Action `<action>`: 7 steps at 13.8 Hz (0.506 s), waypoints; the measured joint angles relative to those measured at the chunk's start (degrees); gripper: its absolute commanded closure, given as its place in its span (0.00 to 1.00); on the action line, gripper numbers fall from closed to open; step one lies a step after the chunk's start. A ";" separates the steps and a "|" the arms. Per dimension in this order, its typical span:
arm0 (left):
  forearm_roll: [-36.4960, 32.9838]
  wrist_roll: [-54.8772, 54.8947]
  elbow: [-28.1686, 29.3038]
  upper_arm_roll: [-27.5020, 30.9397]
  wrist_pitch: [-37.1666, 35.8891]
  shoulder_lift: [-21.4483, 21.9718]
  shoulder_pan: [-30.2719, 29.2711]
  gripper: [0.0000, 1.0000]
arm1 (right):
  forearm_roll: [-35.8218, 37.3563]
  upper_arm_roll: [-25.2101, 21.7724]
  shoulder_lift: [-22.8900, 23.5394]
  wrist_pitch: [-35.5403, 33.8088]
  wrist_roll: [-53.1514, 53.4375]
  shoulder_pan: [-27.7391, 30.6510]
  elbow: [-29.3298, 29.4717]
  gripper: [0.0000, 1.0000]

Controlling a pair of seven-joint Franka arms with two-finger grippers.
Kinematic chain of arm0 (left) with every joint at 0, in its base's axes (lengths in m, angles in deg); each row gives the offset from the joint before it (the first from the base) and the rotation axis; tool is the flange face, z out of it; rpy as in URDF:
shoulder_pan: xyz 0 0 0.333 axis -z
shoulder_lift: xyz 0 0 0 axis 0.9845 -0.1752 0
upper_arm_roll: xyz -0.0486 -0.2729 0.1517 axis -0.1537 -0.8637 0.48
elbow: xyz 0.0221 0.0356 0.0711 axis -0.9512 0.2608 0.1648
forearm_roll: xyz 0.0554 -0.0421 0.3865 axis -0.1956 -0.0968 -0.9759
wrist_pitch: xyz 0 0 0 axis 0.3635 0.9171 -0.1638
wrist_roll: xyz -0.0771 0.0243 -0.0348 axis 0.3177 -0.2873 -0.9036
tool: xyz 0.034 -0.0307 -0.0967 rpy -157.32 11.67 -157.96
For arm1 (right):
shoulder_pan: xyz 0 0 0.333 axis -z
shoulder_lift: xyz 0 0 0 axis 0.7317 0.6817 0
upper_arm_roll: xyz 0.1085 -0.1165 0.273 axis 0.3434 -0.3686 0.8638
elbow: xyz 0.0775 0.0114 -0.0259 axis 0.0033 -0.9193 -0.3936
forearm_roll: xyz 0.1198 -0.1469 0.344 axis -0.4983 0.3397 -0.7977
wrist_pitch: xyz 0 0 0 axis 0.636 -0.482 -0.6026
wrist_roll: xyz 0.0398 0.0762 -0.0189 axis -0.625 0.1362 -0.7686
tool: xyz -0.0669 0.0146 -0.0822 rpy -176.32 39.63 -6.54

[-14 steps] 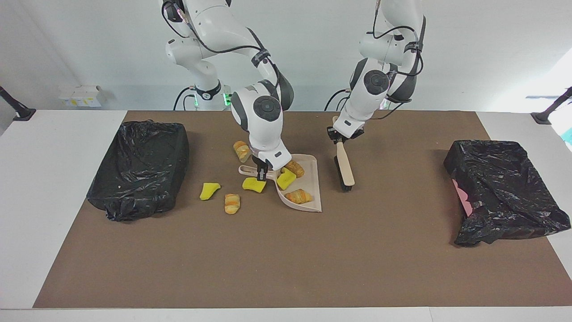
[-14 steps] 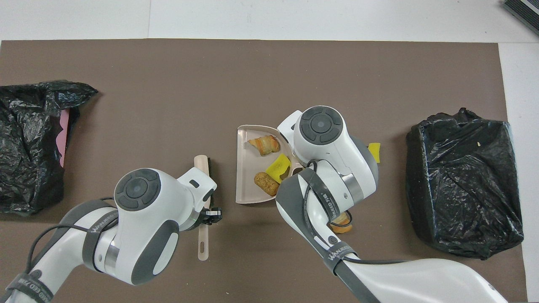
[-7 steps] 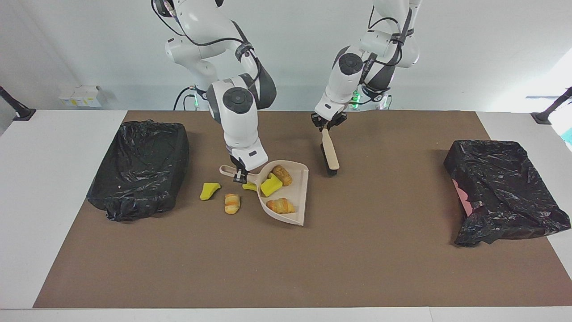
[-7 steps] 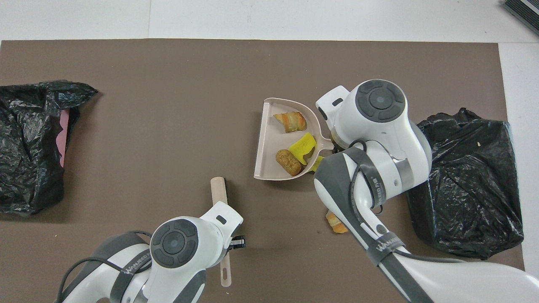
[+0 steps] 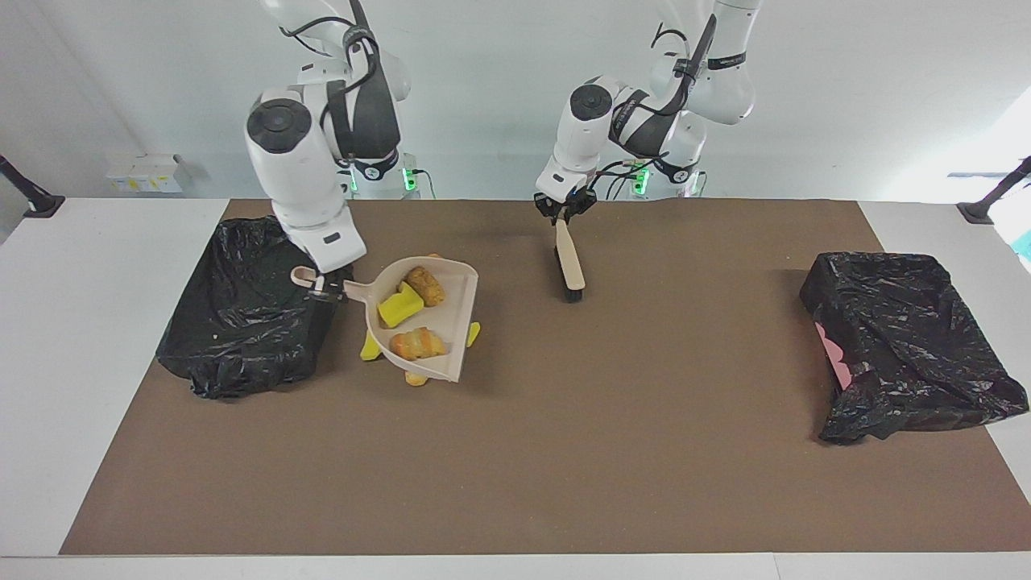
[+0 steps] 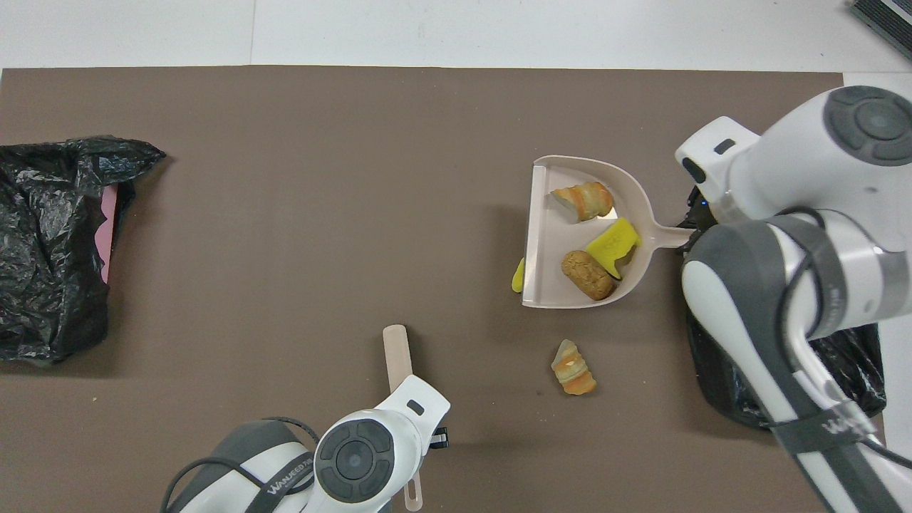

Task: Sweep and dump trash in bin
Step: 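Carry the loaded dustpan with the right gripper toward the nearer trash bag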

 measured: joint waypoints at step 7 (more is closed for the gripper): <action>-0.72 1.24 -0.48 0.91 0.09 -0.37 -2.14 0.00 | 0.51 -0.38 -5.33 -5.50 -19.43 17.87 -1.26 1.00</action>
